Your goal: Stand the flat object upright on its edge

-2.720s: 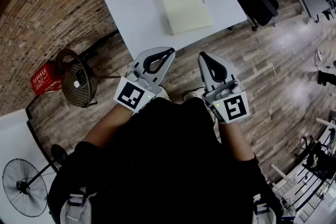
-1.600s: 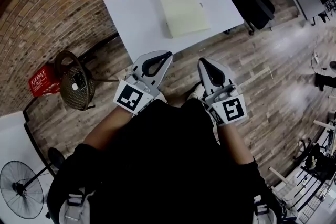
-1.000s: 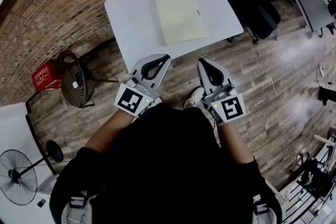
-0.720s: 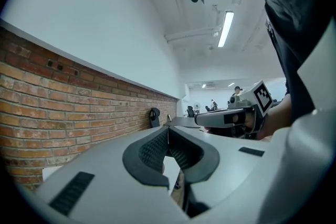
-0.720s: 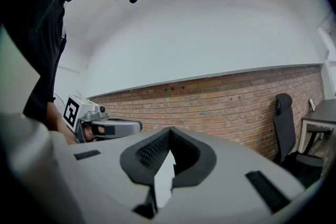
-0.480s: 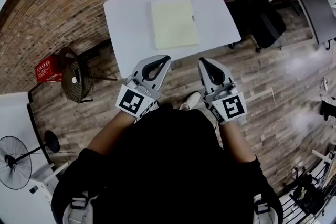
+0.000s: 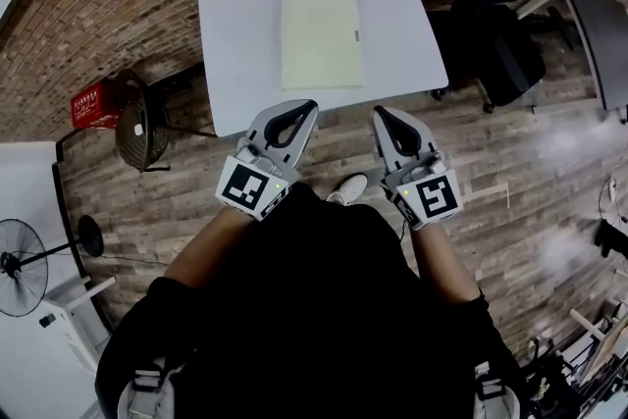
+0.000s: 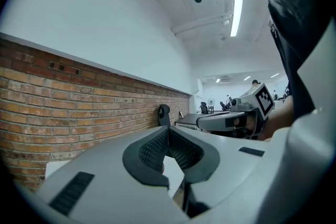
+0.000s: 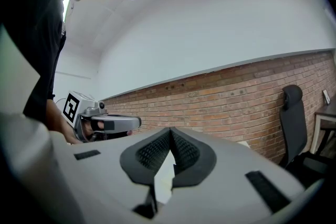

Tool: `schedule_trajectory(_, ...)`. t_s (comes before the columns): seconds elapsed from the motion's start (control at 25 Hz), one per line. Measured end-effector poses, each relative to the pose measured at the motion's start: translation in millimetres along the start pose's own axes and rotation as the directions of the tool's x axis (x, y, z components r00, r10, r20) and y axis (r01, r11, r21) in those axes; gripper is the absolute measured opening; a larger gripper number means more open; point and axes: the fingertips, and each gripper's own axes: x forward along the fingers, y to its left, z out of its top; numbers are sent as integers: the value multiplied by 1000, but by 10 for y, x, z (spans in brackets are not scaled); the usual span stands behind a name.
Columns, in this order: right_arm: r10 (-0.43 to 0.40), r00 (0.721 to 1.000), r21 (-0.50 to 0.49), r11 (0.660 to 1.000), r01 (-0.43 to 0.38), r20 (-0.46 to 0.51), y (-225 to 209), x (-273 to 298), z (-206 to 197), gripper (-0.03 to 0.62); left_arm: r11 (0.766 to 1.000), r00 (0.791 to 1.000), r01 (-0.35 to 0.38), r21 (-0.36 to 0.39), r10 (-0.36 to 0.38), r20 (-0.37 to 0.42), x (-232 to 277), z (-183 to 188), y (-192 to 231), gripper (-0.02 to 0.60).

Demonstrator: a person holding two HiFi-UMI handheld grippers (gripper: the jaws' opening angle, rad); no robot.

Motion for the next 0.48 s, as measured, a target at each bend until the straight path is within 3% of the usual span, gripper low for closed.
schedule_trajectory(0.48,60,998,32,998,-59,-35,-147,209,-127,6,998,998,-54,-25,53,-30,120,-118,105,20)
